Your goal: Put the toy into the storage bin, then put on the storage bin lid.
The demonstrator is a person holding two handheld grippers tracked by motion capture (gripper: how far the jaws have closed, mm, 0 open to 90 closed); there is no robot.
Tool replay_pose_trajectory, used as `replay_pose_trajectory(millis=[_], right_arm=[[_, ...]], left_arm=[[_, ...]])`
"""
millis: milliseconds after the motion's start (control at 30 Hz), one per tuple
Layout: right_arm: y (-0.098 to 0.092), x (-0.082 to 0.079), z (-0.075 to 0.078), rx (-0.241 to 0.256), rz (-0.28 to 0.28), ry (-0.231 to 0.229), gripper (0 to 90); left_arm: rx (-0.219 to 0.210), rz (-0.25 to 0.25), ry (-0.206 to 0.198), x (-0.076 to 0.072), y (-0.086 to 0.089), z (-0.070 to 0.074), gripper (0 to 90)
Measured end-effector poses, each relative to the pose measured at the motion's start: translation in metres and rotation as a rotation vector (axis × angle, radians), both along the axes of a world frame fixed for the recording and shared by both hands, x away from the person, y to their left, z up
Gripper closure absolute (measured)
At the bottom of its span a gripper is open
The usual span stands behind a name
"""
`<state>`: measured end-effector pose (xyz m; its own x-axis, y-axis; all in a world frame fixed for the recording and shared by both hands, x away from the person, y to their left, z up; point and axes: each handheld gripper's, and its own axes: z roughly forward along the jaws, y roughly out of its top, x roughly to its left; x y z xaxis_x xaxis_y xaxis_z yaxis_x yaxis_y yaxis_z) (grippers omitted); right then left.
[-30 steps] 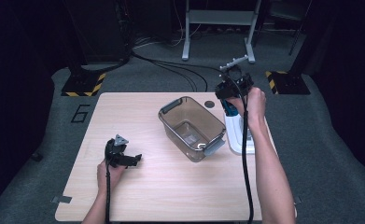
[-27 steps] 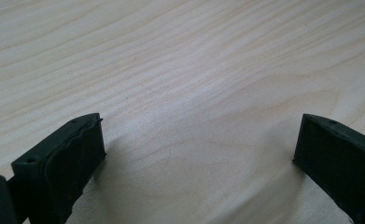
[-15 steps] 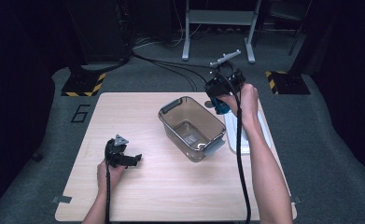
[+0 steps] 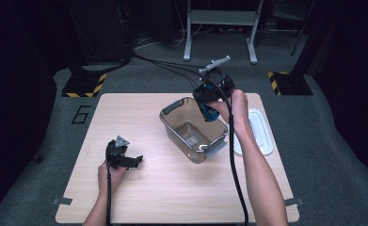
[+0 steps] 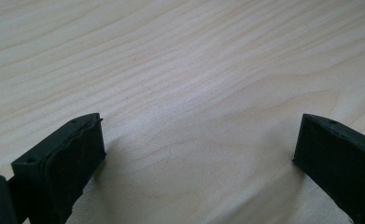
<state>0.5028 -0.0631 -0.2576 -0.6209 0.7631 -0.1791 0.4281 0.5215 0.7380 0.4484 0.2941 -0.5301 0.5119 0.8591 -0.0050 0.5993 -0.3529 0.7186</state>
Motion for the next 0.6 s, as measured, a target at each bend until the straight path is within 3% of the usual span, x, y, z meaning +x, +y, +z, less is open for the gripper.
replay_pose_trajectory(millis=[300, 600], right_arm=[[0.011, 0.002, -0.028, 0.005, 0.018, 0.058, 24.2], [0.013, 0.005, -0.050, -0.003, 0.050, 0.079, 24.2]], left_arm=[[0.001, -0.002, 0.000, 0.000, 0.000, 0.000, 1.6], [0.000, -0.002, -0.003, 0.000, 0.000, 0.000, 1.7]])
